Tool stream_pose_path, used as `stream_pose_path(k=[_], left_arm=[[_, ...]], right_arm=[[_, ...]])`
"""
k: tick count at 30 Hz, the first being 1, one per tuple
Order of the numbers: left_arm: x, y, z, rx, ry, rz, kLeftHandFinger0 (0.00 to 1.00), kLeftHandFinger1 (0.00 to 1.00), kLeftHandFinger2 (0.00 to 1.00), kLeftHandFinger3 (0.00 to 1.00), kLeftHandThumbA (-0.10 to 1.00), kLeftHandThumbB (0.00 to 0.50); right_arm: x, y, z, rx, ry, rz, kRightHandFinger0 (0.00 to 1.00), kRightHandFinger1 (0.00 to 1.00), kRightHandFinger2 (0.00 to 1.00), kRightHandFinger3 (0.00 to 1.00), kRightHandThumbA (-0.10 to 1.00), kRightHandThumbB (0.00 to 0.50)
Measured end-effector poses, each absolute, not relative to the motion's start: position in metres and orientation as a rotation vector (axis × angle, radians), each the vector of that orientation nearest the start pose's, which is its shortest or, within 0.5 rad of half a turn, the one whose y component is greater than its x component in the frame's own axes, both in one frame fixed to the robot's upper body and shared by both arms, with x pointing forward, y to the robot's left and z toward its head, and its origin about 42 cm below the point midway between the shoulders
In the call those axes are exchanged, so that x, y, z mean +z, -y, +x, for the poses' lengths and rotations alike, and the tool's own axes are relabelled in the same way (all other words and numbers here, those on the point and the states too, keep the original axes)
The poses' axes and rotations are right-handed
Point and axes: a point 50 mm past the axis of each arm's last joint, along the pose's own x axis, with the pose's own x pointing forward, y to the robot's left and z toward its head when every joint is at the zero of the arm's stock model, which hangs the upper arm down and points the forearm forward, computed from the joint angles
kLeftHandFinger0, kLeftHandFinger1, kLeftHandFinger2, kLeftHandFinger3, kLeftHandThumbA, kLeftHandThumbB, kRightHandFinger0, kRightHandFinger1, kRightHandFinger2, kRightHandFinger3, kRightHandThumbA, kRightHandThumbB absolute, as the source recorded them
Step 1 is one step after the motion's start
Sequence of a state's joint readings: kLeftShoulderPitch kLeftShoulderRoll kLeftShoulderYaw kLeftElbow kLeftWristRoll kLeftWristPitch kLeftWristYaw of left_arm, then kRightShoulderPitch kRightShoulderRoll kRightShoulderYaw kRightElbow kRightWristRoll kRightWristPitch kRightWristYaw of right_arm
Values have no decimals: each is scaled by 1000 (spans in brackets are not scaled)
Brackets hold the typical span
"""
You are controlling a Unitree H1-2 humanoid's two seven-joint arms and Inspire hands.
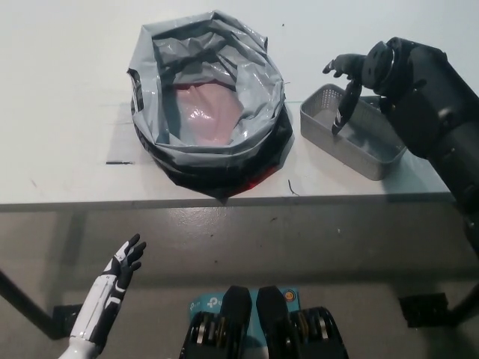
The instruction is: Use the right hand to pick up a small rectangular container and put it into a plastic bag and lift the bag
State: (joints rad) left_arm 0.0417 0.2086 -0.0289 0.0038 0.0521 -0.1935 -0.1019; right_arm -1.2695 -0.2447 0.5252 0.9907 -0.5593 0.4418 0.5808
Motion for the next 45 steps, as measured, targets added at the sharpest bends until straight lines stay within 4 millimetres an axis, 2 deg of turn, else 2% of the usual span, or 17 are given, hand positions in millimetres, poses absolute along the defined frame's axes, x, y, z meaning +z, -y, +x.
stream_pose_path(k=[6,8,14,18,22,24,31,34,37,38,39,40,41,42,43,44,45], left_arm=[[97,-268,264,-145,121,263,1000,1000,1000,1000,1000,417],[97,-269,264,-143,121,262,1000,1000,1000,1000,1000,418],[98,-270,264,-140,126,263,1000,1000,1000,1000,1000,430],[98,-271,263,-137,131,264,1000,1000,1000,1000,1000,410],[97,-272,261,-134,129,263,1000,1000,1000,1000,1000,404],[94,-273,257,-131,122,262,1000,1000,1000,1000,1000,412],[93,-275,254,-124,122,263,1000,1000,1000,1000,1000,436],[93,-275,254,-124,124,263,1000,1000,1000,1000,1000,431],[93,-275,254,-125,125,263,1000,1000,1000,1000,1000,434],[93,-275,254,-125,127,263,1000,1000,1000,1000,1000,439],[94,-275,254,-125,128,263,1000,1000,1000,1000,1000,440],[94,-275,254,-125,129,263,1000,1000,1000,1000,1000,440],[94,-275,254,-125,129,263,1000,1000,1000,1000,1000,441],[94,-275,255,-125,130,263,1000,1000,1000,1000,1000,439],[94,-275,255,-125,131,263,1000,1000,1000,1000,1000,439],[94,-275,255,-125,131,263,1000,1000,1000,1000,1000,434],[94,-275,255,-125,131,263,1000,1000,1000,1000,1000,434]], right_arm=[[333,162,581,413,-441,-1213,1000,1000,1000,1000,1000,471],[331,162,581,411,-447,-1205,1000,1000,1000,1000,1000,444],[322,162,580,410,-449,-1217,1000,1000,1000,1000,1000,469],[312,164,578,415,-463,-1229,1000,1000,1000,1000,1000,320],[304,165,576,438,-466,-1227,1000,1000,1000,1000,1000,378],[297,165,575,444,-470,-1224,1000,1000,1000,1000,1000,459],[288,165,576,416,-496,-1206,1000,1000,1000,1000,1000,430],[286,165,576,406,-494,-1207,1000,1000,1000,1000,1000,466],[283,166,575,400,-496,-1209,1000,1000,1000,1000,1000,417],[281,166,575,403,-497,-1214,1000,1000,1000,1000,1000,327],[280,166,575,404,-497,-1218,1000,1000,1000,1000,1000,324],[279,167,575,408,-497,-1218,1000,1000,1000,1000,711,349],[278,168,575,408,-499,-1216,860,1000,1000,1000,608,385],[277,169,575,401,-499,-1199,535,708,917,1000,318,319],[276,170,575,384,-493,-1173,413,557,743,1000,245,345],[274,171,575,367,-487,-1161,881,1000,1000,1000,106,250],[273,171,575,365,-486,-1159,1000,1000,1000,984,85,260]])
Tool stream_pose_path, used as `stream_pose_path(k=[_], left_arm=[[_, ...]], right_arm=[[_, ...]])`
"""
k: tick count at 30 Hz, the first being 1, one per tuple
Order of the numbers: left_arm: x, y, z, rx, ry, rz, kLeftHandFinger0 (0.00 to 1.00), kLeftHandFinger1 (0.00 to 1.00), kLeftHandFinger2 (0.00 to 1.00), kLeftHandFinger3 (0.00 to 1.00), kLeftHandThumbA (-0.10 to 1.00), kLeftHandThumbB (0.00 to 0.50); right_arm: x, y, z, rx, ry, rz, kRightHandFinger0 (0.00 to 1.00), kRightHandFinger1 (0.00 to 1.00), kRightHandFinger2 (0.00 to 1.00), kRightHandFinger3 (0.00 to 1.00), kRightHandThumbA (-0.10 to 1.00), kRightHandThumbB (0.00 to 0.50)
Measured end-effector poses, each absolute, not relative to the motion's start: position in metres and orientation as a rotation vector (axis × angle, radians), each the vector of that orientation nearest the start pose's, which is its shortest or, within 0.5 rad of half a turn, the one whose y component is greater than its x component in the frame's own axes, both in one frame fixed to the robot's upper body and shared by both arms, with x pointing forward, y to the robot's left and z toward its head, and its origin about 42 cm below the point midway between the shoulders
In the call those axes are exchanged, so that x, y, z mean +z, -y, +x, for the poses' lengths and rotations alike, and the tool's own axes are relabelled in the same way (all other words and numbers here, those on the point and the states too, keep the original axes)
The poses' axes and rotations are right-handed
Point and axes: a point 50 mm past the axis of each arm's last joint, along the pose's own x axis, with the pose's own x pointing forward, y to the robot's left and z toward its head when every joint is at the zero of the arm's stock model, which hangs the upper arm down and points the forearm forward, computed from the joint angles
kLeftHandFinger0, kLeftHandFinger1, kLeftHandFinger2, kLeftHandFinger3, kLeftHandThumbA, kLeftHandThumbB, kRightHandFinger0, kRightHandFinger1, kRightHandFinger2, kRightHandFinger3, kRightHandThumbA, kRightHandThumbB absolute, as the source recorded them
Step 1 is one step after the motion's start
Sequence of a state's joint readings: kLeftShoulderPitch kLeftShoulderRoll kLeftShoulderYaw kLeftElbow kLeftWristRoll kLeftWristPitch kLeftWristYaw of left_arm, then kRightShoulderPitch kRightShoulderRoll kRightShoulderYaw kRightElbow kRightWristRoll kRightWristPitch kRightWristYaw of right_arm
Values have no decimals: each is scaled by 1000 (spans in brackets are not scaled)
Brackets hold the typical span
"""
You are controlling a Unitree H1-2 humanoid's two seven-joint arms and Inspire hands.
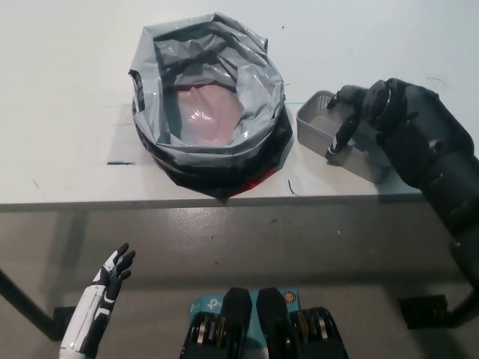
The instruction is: Use the right hand to pick up a small rectangular container and put it into a plastic bag and lift the bag
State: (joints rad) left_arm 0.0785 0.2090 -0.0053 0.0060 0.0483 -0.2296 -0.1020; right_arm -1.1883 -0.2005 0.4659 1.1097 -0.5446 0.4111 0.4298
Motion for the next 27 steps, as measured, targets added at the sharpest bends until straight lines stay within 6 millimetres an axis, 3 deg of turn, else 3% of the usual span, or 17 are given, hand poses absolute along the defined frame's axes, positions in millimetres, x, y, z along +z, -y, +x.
stream_pose_path(k=[1,2,3,4,6,7,9,11,12,15,16,17,18,22,25,26,27], left_arm=[[94,-275,255,-125,129,263,1000,1000,1000,1000,1000,433],[94,-275,255,-124,128,263,1000,1000,1000,1000,1000,434],[94,-275,255,-124,129,263,1000,1000,1000,1000,1000,436],[94,-275,256,-124,129,263,1000,1000,1000,1000,1000,436],[94,-276,256,-123,130,263,1000,1000,1000,1000,1000,434],[94,-276,256,-123,130,264,1000,1000,1000,1000,1000,434],[94,-277,256,-120,131,264,1000,1000,1000,1000,1000,427],[94,-278,256,-117,131,265,1000,1000,1000,1000,1000,429],[95,-278,256,-116,131,265,1000,1000,1000,1000,1000,430],[95,-279,256,-113,131,265,1000,1000,1000,1000,1000,425],[95,-279,256,-111,132,265,1000,1000,1000,1000,1000,426],[95,-280,256,-110,132,265,1000,1000,1000,1000,1000,426],[95,-280,256,-109,132,265,1000,1000,1000,1000,1000,424],[93,-281,253,-107,125,266,1000,1000,1000,1000,1000,404],[92,-282,250,-104,120,266,1000,1000,1000,1000,1000,409],[91,-282,250,-104,119,266,1000,1000,1000,1000,1000,408],[90,-282,249,-103,116,266,1000,1000,1000,1000,1000,404]], right_arm=[[267,174,573,334,-466,-1154,1000,1000,1000,882,-62,245],[265,174,573,320,-454,-1152,1000,1000,1000,787,-92,244],[263,175,573,306,-442,-1146,735,816,858,635,-98,213],[262,175,572,300,-438,-1144,409,537,618,433,-100,194],[256,176,571,270,-402,-1109,352,515,571,398,-100,189],[256,176,571,266,-394,-1099,253,432,513,462,-100,181],[252,180,571,238,-360,-1053,229,416,499,499,-100,171],[247,185,570,208,-330,-1011,28,292,433,632,-100,168],[246,186,569,198,-323,-999,41,311,486,739,-100,173],[241,193,568,167,-287,-917,2,289,605,789,-100,207],[241,195,568,157,-278,-887,25,430,797,807,-100,213],[241,198,568,147,-272,-844,25,430,797,807,-100,213],[241,199,568,140,-271,-828,33,515,884,795,-100,207],[242,210,569,99,-271,-645,84,543,856,774,-100,206],[242,217,569,79,-269,-519,104,581,927,918,-100,219],[242,218,569,76,-268,-498,183,665,1000,1000,-100,211],[243,221,570,65,-267,-438,212,662,1000,1000,-100,213]])
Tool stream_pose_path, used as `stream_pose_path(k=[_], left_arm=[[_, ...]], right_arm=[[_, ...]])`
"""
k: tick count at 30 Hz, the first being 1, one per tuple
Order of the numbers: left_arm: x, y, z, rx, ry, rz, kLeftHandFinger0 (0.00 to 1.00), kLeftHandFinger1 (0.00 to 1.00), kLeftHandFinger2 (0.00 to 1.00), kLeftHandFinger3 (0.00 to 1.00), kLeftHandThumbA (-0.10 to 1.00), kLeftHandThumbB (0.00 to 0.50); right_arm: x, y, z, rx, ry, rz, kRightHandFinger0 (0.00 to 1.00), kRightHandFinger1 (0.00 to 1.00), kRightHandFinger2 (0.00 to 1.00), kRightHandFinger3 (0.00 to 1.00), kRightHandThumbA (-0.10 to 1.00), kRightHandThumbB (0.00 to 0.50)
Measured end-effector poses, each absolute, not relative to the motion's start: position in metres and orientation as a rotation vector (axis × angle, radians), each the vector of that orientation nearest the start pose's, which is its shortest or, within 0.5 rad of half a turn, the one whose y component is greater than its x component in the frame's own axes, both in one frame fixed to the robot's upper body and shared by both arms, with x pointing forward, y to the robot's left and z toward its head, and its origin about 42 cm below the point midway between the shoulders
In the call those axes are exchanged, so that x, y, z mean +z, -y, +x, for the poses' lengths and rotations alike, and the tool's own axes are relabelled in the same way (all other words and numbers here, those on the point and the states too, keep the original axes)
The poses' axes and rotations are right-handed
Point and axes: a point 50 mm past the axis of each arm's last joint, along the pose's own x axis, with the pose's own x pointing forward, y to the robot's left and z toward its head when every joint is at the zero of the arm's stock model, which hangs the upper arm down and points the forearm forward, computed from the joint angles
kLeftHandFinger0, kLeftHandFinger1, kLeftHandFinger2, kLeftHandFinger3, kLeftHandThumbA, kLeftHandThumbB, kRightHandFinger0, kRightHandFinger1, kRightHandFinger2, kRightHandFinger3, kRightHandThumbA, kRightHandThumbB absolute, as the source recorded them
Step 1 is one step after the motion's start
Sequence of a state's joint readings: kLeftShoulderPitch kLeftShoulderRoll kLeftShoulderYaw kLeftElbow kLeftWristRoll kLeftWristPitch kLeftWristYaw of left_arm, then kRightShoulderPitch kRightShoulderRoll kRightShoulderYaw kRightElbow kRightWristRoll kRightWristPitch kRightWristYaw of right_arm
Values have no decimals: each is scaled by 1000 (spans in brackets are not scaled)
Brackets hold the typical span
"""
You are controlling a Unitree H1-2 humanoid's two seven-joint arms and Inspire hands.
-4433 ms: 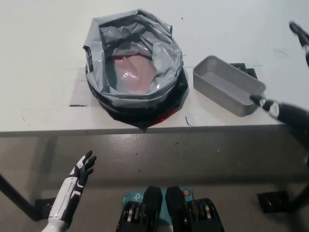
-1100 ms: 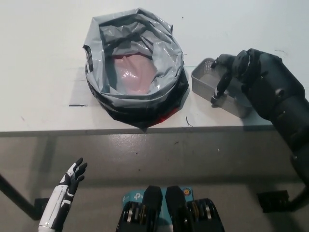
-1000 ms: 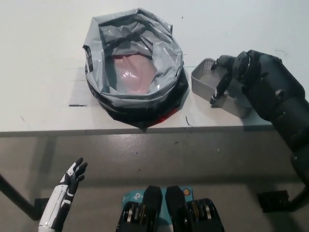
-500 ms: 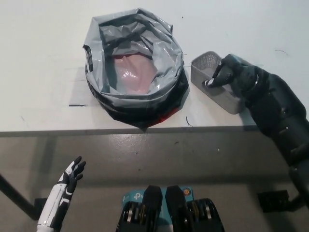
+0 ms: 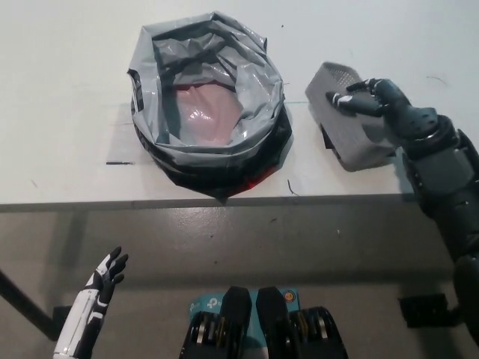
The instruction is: Use the right hand to pick up a small rectangular container and put it into a plastic bag and lift the bag
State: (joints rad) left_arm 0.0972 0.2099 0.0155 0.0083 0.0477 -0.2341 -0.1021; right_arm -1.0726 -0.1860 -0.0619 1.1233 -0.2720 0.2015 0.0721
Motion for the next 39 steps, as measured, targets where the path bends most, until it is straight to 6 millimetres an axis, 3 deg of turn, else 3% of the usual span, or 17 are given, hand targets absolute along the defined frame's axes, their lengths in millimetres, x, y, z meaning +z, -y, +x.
stream_pose_path(k=[3,5,8,12,15,17,21,24,27,28,29,32,33,34,35,37,39], left_arm=[[88,-283,245,-101,107,267,1000,1000,1000,1000,1000,403],[88,-284,244,-101,103,268,1000,1000,1000,1000,1000,401],[87,-284,243,-100,102,268,1000,1000,1000,1000,1000,394],[87,-285,243,-100,103,268,1000,1000,1000,1000,1000,384],[87,-285,243,-101,103,268,1000,1000,1000,1000,1000,382],[88,-285,243,-101,105,267,1000,1000,1000,1000,1000,373],[88,-285,243,-102,104,267,1000,1000,1000,1000,1000,380],[87,-285,243,-102,103,263,1000,1000,1000,1000,1000,364],[85,-285,239,-100,95,254,1000,1000,1000,1000,1000,374],[85,-285,239,-100,94,253,1000,1000,1000,1000,1000,373],[85,-285,239,-100,93,253,1000,1000,1000,1000,1000,372],[83,-285,235,-99,85,253,1000,1000,1000,1000,1000,373],[82,-285,234,-99,82,253,1000,1000,1000,1000,1000,381],[82,-285,234,-99,81,253,1000,1000,1000,1000,1000,383],[82,-285,233,-99,80,252,1000,1000,1000,1000,1000,377],[81,-285,233,-102,79,251,1000,1000,1000,1000,1000,382],[81,-284,234,-104,79,248,1000,1000,1000,1000,1000,394]], right_arm=[[247,227,570,44,-258,-313,171,611,955,1000,-100,210],[256,230,571,29,-228,-218,65,555,979,1000,-100,209],[270,232,572,23,-187,-140,3,507,954,1000,-100,171],[309,232,573,37,-86,2,0,423,878,1000,-100,166],[339,229,572,63,-20,80,9,446,915,1000,-100,167],[359,225,572,84,16,122,0,419,860,1000,-100,179],[382,213,570,123,44,170,0,389,846,1000,-100,164],[396,201,570,156,53,182,0,389,838,1000,-100,183],[416,179,569,210,73,178,0,389,841,1000,-100,188],[419,175,569,219,74,174,76,457,872,1000,-100,189],[423,170,568,230,76,169,24,421,849,1000,-100,176],[435,137,566,291,83,126,16,449,886,1000,-100,189],[440,120,564,320,81,99,9,452,851,1000,-100,179],[442,111,563,334,80,83,0,441,734,927,-100,186],[445,94,562,358,75,54,0,436,716,905,-100,177],[446,66,559,395,63,-3,6,471,763,894,-100,170],[444,46,558,421,44,-52,39,514,872,921,-100,181]])
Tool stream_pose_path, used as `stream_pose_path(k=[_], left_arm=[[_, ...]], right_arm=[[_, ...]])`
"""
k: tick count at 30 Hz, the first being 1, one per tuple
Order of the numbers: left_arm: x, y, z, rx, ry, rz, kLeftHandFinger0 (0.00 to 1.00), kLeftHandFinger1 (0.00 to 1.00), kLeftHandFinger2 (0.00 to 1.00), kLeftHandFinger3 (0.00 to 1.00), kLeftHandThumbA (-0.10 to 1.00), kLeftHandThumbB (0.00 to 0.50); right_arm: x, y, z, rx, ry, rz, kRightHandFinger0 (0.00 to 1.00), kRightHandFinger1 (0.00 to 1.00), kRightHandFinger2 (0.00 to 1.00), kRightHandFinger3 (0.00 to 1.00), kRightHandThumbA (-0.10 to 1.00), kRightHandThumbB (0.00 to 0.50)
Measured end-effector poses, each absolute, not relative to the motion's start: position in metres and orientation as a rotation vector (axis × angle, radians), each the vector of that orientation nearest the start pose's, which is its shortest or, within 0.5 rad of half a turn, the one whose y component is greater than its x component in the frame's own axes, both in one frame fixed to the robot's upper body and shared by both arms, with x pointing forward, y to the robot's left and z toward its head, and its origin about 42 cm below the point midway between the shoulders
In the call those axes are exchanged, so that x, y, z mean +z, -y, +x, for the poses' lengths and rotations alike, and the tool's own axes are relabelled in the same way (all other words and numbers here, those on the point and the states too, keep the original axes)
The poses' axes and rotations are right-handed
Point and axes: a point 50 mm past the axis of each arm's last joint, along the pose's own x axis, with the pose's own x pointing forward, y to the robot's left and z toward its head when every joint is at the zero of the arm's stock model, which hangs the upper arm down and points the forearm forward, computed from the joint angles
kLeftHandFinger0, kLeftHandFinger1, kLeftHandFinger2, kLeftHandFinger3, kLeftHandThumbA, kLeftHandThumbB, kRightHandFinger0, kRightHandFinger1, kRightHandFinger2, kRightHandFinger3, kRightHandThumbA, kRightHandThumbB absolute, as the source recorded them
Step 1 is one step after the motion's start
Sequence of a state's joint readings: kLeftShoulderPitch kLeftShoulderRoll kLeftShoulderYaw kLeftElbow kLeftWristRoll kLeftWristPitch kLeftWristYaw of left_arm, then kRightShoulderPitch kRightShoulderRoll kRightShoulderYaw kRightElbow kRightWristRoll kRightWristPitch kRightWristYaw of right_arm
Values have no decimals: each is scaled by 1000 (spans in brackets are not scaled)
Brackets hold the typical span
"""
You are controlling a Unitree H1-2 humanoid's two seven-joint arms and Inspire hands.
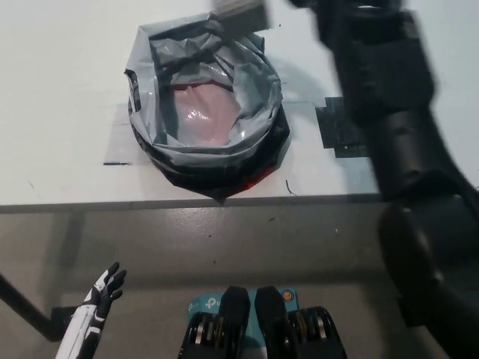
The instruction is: Use the right hand to pick up a small rectangular container and put it into a plastic bag and lift the bag
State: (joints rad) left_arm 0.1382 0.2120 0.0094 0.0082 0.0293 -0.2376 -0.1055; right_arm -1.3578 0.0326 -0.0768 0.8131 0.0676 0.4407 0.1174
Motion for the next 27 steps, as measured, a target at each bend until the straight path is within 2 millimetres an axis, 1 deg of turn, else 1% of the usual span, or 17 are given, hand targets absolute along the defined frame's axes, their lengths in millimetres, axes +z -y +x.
stream_pose_path(k=[1,2,3,5,6,7,8,9,10,11,12,13,14,15,16,20,27], left_arm=[[82,-283,236,-109,83,245,1000,1000,1000,1000,1000,394],[83,-283,239,-111,88,243,1000,1000,1000,1000,1000,391],[84,-283,240,-112,91,243,1000,1000,1000,1000,1000,372],[85,-282,243,-114,96,242,1000,1000,1000,1000,1000,375],[84,-282,244,-116,98,241,1000,1000,1000,1000,1000,379],[84,-281,245,-120,100,240,1000,1000,1000,1000,1000,379],[84,-281,245,-122,101,239,1000,1000,1000,1000,1000,380],[85,-280,245,-124,103,237,1000,1000,1000,1000,1000,380],[85,-280,245,-126,104,236,1000,1000,1000,1000,1000,386],[85,-279,246,-128,105,234,1000,1000,1000,1000,1000,394],[86,-279,247,-130,107,234,1000,1000,1000,1000,1000,402],[87,-278,249,-134,112,235,1000,1000,1000,1000,1000,402],[88,-278,250,-137,116,235,1000,1000,1000,1000,1000,399],[89,-277,252,-139,121,235,1000,1000,1000,1000,1000,389],[90,-277,253,-140,125,236,1000,1000,1000,1000,1000,382],[94,-275,256,-149,139,239,1000,1000,1000,1000,1000,376],[99,-277,260,-157,146,255,1000,1000,1000,1000,1000,387]], right_arm=[[438,27,557,445,22,-103,39,514,872,921,-100,181],[433,17,556,456,10,-135,7,427,833,799,-100,189],[431,13,556,460,6,-148,68,468,839,638,-100,201],[424,2,554,473,-5,-186,56,471,861,629,-100,199],[419,-5,554,480,-14,-221,51,454,836,865,-100,217],[410,-12,553,487,-29,-258,51,454,836,865,-100,217],[406,-15,553,489,-37,-272,0,340,699,446,-100,229],[398,-20,552,494,-52,-298,0,340,699,446,-100,229],[395,-22,551,493,-57,-312,12,358,704,299,-100,240],[389,-25,551,492,-60,-343,131,519,862,344,-100,231],[387,-26,550,491,-57,-365,269,605,797,439,-100,209],[384,-28,550,485,-49,-403,269,605,797,439,-100,209],[382,-28,550,478,-44,-431,115,520,791,538,-100,189],[380,-28,551,471,-38,-457,70,493,810,590,-100,178],[377,-29,551,465,-33,-482,84,488,820,663,-100,180],[364,-25,553,439,-16,-564,1,363,762,685,-100,186],[353,-16,557,405,20,-615,0,401,829,803,-100,177]])
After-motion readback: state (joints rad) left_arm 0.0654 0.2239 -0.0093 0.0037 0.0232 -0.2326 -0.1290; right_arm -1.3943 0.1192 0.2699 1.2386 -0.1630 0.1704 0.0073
